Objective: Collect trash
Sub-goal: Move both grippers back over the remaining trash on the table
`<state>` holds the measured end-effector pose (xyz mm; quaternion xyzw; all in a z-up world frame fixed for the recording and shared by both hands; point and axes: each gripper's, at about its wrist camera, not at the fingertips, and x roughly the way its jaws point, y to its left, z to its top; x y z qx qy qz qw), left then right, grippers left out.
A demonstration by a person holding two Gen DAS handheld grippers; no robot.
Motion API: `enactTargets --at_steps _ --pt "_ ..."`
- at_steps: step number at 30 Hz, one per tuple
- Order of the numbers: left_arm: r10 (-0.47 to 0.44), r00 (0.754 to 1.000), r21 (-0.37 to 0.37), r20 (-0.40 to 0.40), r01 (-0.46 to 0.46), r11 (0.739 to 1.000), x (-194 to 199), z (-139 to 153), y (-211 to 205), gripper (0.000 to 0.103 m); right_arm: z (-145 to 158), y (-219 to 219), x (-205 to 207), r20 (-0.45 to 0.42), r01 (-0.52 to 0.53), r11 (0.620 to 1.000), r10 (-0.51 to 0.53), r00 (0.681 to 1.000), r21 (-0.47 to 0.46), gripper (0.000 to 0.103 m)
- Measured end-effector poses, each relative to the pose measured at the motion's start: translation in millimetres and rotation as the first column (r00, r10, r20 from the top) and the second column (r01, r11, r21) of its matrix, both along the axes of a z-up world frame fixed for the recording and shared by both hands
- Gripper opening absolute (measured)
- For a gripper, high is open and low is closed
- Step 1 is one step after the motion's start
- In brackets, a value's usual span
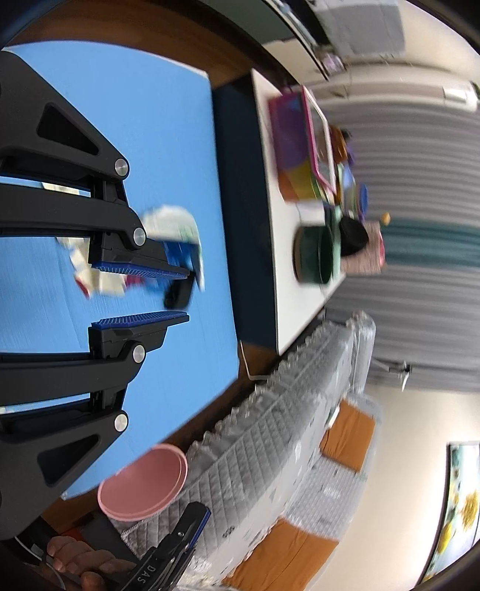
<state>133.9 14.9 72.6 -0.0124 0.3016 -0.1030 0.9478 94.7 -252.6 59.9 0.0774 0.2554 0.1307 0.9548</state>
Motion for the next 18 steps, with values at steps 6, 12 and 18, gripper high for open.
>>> enactTargets --at_steps 6,12,18 --pt "0.088 0.995 -0.016 -0.038 -0.089 0.996 -5.4 -12.6 52.7 0.018 -12.7 41.6 15.8 -0.022 -0.081 0.997 0.081 0.996 -0.017 0.018" --pt "0.148 0.984 -0.046 -0.094 -0.153 0.987 -10.5 -29.1 94.1 0.018 -31.0 76.5 29.9 -0.056 -0.152 0.988 0.150 0.987 -0.031 0.018" --pt "0.168 0.971 -0.081 -0.171 -0.184 0.980 -8.8 -52.7 116.2 0.018 -48.2 104.6 44.6 -0.085 -0.203 0.978 0.199 0.976 -0.041 0.018"
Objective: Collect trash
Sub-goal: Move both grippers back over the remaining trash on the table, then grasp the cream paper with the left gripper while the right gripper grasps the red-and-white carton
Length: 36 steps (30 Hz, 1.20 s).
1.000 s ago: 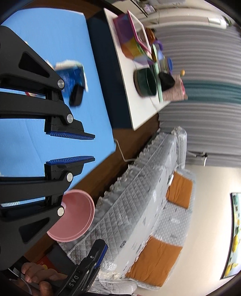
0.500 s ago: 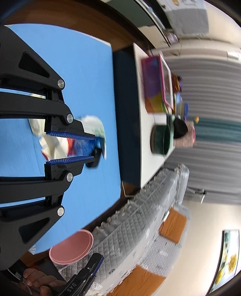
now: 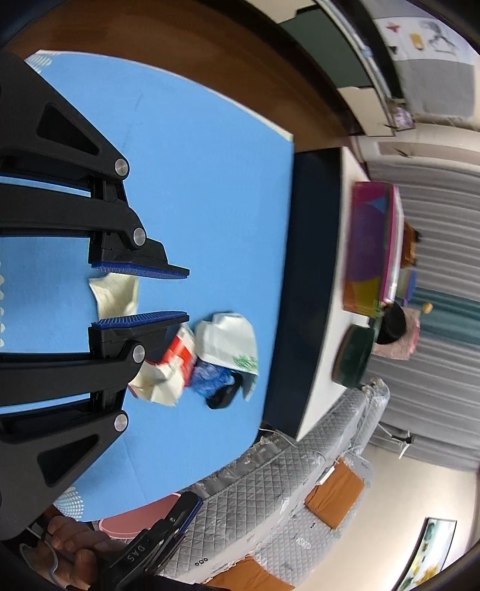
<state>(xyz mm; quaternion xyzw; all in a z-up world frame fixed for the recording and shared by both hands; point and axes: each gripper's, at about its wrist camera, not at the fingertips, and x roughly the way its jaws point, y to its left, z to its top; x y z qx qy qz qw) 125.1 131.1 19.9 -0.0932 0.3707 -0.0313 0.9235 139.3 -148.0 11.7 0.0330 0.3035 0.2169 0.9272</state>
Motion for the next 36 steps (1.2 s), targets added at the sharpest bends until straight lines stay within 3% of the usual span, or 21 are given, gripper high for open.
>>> enactTargets --at_steps 10,13,17,26,31,36 --pt "-0.071 0.989 -0.039 -0.128 0.067 0.997 6.9 -39.9 -19.1 0.018 -30.6 38.1 15.0 -0.059 -0.075 0.996 0.073 0.996 -0.043 0.020" --pt "-0.085 0.984 -0.040 -0.159 0.080 0.996 9.5 -48.8 -24.6 0.029 -40.1 46.7 17.7 -0.080 -0.095 0.994 0.091 0.993 -0.058 0.025" --pt "-0.090 0.981 -0.050 -0.170 0.083 0.995 11.4 -52.1 -24.0 0.032 -52.4 57.9 21.5 -0.119 -0.128 0.989 0.119 0.986 -0.071 0.035" --pt "-0.115 0.974 -0.049 -0.193 0.107 0.993 19.7 -58.5 -31.3 0.031 -77.0 72.7 32.1 -0.183 -0.146 0.985 0.127 0.975 -0.089 0.037" --pt "-0.126 0.975 -0.048 -0.184 0.119 0.992 23.9 -55.2 -32.8 0.013 -82.4 77.0 34.5 -0.195 -0.158 0.982 0.136 0.971 -0.100 0.035" --pt "-0.133 0.979 -0.020 -0.153 0.131 0.991 24.3 -47.7 -34.9 0.000 -84.3 75.9 38.5 -0.208 -0.156 0.983 0.134 0.969 -0.092 0.022"
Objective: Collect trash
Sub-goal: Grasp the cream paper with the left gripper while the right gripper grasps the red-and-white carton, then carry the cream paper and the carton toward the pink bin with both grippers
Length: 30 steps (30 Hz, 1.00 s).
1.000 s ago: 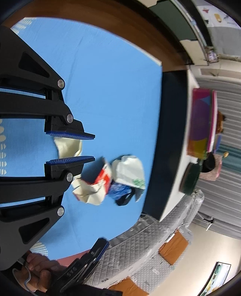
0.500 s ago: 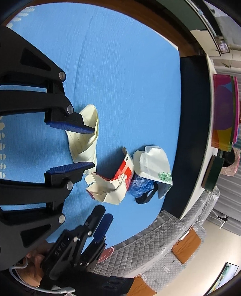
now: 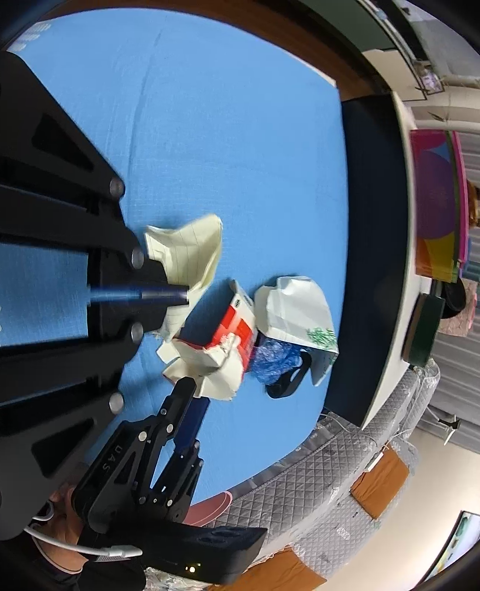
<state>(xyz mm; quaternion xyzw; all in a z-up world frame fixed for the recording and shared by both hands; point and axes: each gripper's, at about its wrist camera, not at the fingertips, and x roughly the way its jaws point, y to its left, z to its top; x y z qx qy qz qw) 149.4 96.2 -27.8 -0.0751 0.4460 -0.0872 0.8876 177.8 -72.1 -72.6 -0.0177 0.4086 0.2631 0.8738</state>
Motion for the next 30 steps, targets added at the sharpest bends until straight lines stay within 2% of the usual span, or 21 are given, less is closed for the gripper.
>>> enactTargets --at_steps 5,12,16,17,21,24,30 --pt "0.009 0.999 0.017 0.032 -0.009 1.000 -0.8 7.4 2.5 0.000 0.1 -0.3 1.2 -0.007 0.000 1.000 0.000 1.000 -0.002 0.003" --pt "0.026 0.998 0.015 0.060 -0.026 1.000 -2.7 15.1 8.3 0.000 12.6 -7.2 -5.9 0.035 0.023 1.000 -0.023 0.999 -0.004 0.001" --pt "0.053 0.998 -0.004 0.034 -0.053 0.999 -1.5 11.3 13.8 0.001 23.0 -20.0 -12.0 0.061 0.058 0.998 -0.058 0.996 0.009 0.001" --pt "0.067 0.997 -0.003 0.025 -0.067 0.998 -1.6 9.4 14.8 0.004 25.2 -22.7 -12.8 0.066 0.065 0.998 -0.065 0.996 0.011 0.001" --pt "0.113 0.993 -0.042 -0.026 -0.114 0.993 1.7 -0.5 21.0 0.031 33.0 -32.7 -17.5 0.081 0.082 0.996 -0.084 0.993 0.020 0.001" --pt "0.107 0.993 -0.047 -0.051 -0.109 0.993 4.8 -6.2 15.0 0.036 37.7 -41.2 -21.4 0.095 0.091 0.996 -0.093 0.991 0.021 0.001" --pt "0.109 0.991 -0.014 -0.071 -0.111 0.994 12.6 -13.4 2.8 0.036 45.0 -61.2 -26.8 0.107 0.120 0.992 -0.123 0.987 0.034 0.001"
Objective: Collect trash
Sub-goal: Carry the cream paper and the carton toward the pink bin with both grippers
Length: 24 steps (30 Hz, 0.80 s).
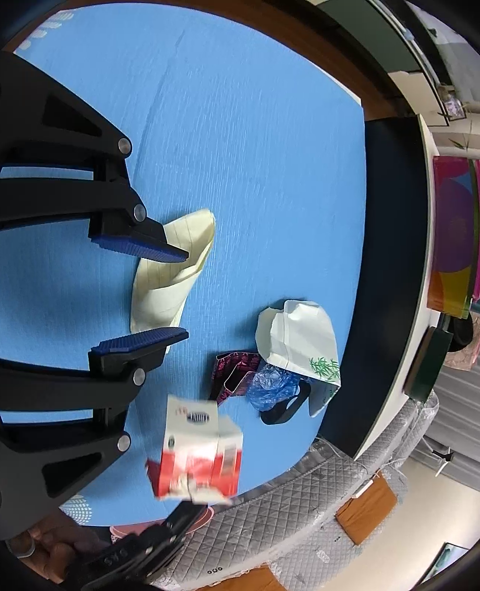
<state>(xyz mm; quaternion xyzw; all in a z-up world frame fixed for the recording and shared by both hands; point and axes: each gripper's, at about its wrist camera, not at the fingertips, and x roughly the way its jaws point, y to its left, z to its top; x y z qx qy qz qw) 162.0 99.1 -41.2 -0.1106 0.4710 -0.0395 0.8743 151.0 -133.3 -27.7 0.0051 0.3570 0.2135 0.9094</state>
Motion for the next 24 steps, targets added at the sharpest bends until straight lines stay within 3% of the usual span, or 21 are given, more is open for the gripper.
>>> enactTargets --at_steps 1,3,6,12,24 --pt "-0.001 1.000 -0.003 -0.001 0.001 1.000 1.1 -0.2 -1.4 0.035 1.0 -3.2 -0.7 0.002 0.005 1.000 -0.005 1.000 0.001 0.001" --pt "-0.005 1.000 0.003 -0.002 0.005 1.000 3.4 0.7 -5.4 0.013 3.9 -10.4 -1.9 0.008 0.019 1.000 -0.019 1.000 0.006 0.001" --pt "-0.019 1.000 0.032 0.021 0.019 0.999 3.0 7.1 -13.8 0.009 7.6 -21.3 -4.2 0.016 0.040 0.999 -0.040 0.999 0.012 0.001" --pt "-0.058 0.995 0.078 0.084 0.051 0.996 -0.2 22.8 -31.3 0.003 12.6 -36.3 -8.8 0.027 0.071 0.997 -0.071 0.997 0.015 0.001" --pt "-0.120 0.971 0.156 0.205 0.089 0.984 -8.2 49.6 -57.9 0.003 21.4 -61.5 -19.5 0.045 0.140 0.990 -0.140 0.989 0.010 0.001"
